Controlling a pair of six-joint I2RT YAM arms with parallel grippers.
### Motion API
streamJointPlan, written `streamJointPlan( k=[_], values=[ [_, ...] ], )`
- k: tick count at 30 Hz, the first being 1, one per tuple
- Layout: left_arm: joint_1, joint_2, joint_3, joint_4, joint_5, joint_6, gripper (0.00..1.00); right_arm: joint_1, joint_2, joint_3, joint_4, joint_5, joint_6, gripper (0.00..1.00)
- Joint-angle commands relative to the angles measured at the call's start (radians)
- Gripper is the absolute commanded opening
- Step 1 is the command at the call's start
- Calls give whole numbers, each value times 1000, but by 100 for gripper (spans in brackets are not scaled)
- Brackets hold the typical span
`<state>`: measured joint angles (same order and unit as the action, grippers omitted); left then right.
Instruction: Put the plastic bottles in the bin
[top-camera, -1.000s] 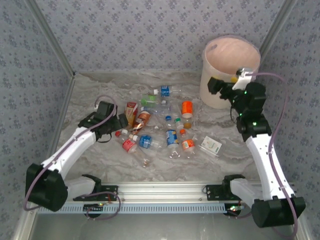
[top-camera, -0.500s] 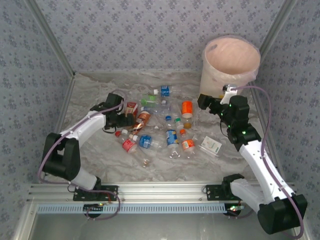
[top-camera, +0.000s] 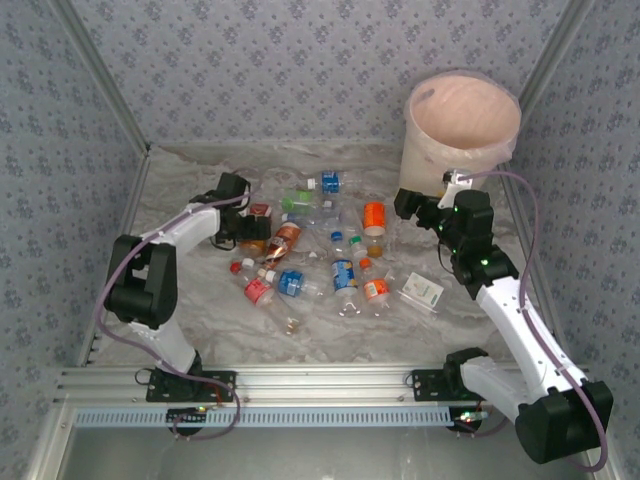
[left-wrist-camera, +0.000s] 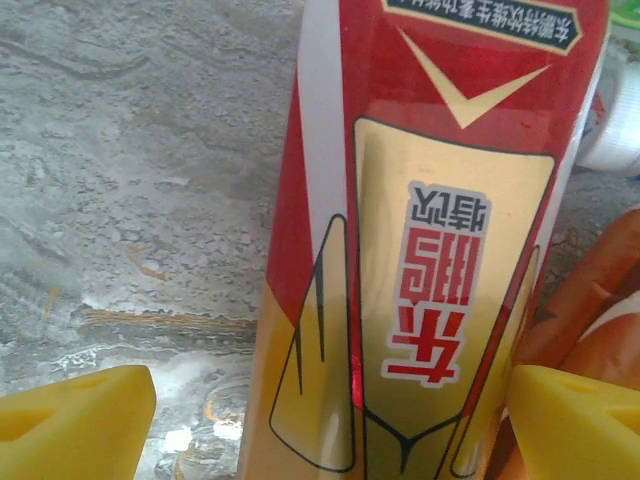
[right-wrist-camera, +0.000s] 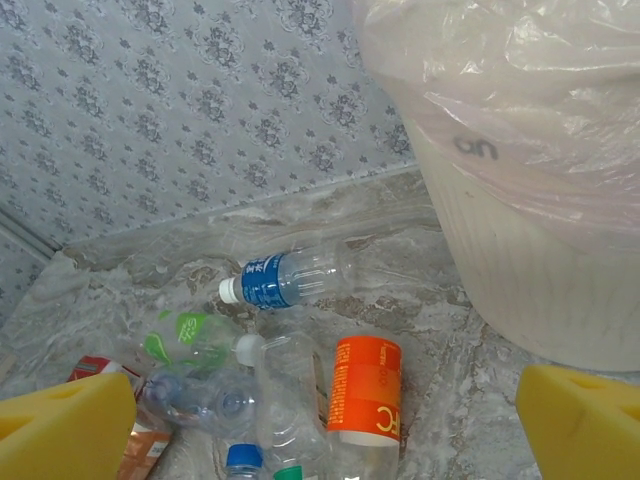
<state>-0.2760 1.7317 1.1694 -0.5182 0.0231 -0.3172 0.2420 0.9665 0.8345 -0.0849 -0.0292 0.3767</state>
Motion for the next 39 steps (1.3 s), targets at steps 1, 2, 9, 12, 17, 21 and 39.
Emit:
streamJointPlan(
  k=[1, 2, 9, 12, 17, 21, 39],
  values=[
    [42, 19, 21, -10, 21, 24, 90, 8, -8, 25, -9, 26, -9, 100],
    [49, 18, 17, -3, 34, 27, 90, 7, -6, 26, -6, 27, -7, 100],
    [43, 72, 33, -1, 62, 37, 98, 14, 34, 42, 14, 20, 4, 100],
    [26, 88, 27, 3, 21, -5, 98, 22, 48, 47, 17, 20, 4, 100],
    [-2, 93, 13, 38, -20, -30, 95, 29, 62, 48, 22, 18, 4, 100],
    [-2, 86, 12, 50, -38, -25, 81, 33, 64, 47, 21, 20, -1, 100],
    [-6, 118, 7, 46, -71, -24, 75, 36, 60, 40, 7, 32, -10, 100]
  ],
)
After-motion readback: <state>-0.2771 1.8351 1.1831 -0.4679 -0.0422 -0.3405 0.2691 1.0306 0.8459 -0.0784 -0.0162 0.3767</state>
